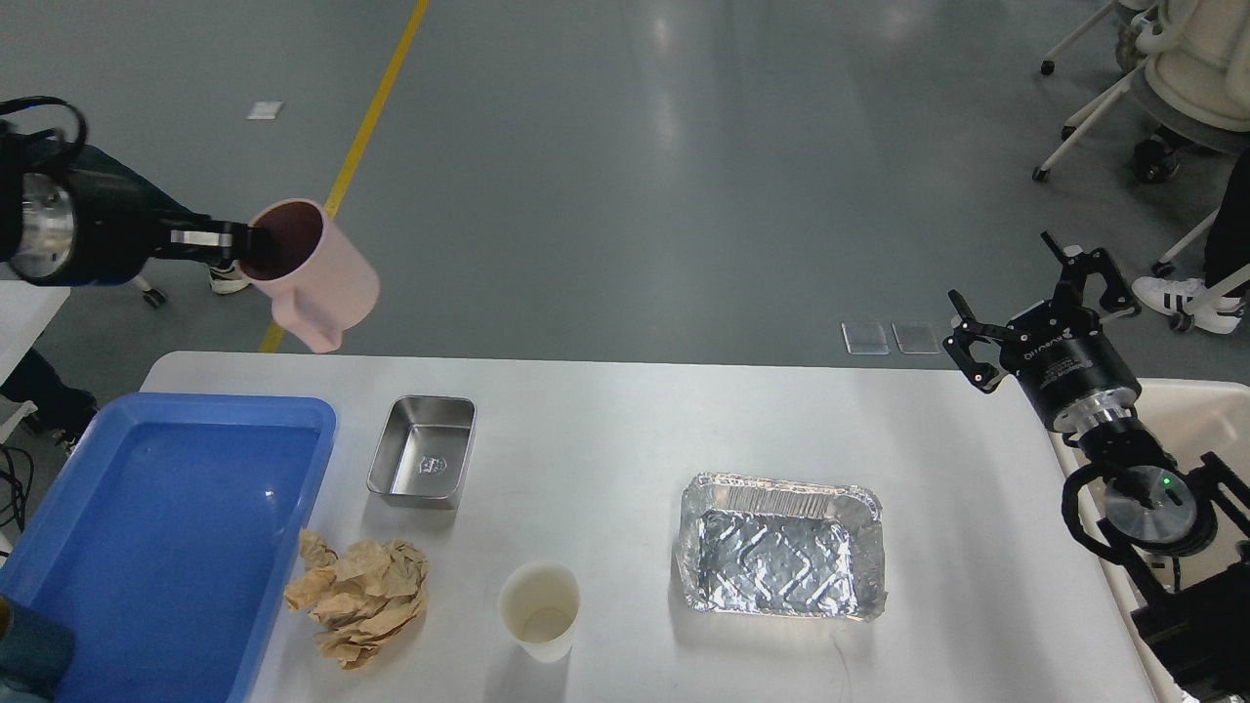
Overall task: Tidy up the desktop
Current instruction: 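Lower the pink mug into the blue bin and release it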
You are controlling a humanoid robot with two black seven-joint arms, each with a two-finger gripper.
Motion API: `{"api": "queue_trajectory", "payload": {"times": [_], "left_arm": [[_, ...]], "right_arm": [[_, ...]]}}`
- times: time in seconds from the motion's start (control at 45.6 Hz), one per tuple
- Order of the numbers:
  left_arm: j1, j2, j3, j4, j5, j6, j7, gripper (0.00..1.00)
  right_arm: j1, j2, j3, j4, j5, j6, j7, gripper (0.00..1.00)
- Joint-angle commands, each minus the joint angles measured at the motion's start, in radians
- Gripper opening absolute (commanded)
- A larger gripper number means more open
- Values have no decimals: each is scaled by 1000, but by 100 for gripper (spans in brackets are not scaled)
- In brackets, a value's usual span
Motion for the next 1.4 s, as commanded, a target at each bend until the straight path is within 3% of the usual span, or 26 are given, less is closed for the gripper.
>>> {"api": "queue_trajectory", "payload": {"times": [0.0,0.154,0.329,0.68,0.944,1.097,1.163,1.185,1.229,1.251,1.383], "left_arm": [[69,158,17,-38,5,16,1,0],[182,284,20,-38,5,79,-7,0],[372,323,20,-38,2,209,-65,0],[715,252,18,-32,2,440,-82,0],[847,180,20,-21,5,565,-85,0],[894,157,18,-1,7,622,-111,2],[891,142,15,-1,5,622,-114,16],[890,134,17,-1,1,621,-114,45],[887,132,14,-1,-2,619,-114,76],[887,132,12,-1,-2,618,-114,86],[887,136,12,-5,-2,607,-114,95]], "right_arm": [[2,2,-2,0,0,0,0,100],[3,7,-2,0,0,2,0,100],[2,7,-2,0,0,3,0,100],[0,7,-2,0,0,3,0,100],[-4,7,-2,1,0,3,0,100],[-6,5,-1,9,0,3,0,100],[-6,5,-1,9,0,3,0,100],[-6,5,-1,9,0,2,0,100],[-6,5,-1,9,0,2,0,100],[-6,5,-1,9,0,2,0,100],[-6,5,-1,9,0,2,0,100]]}}
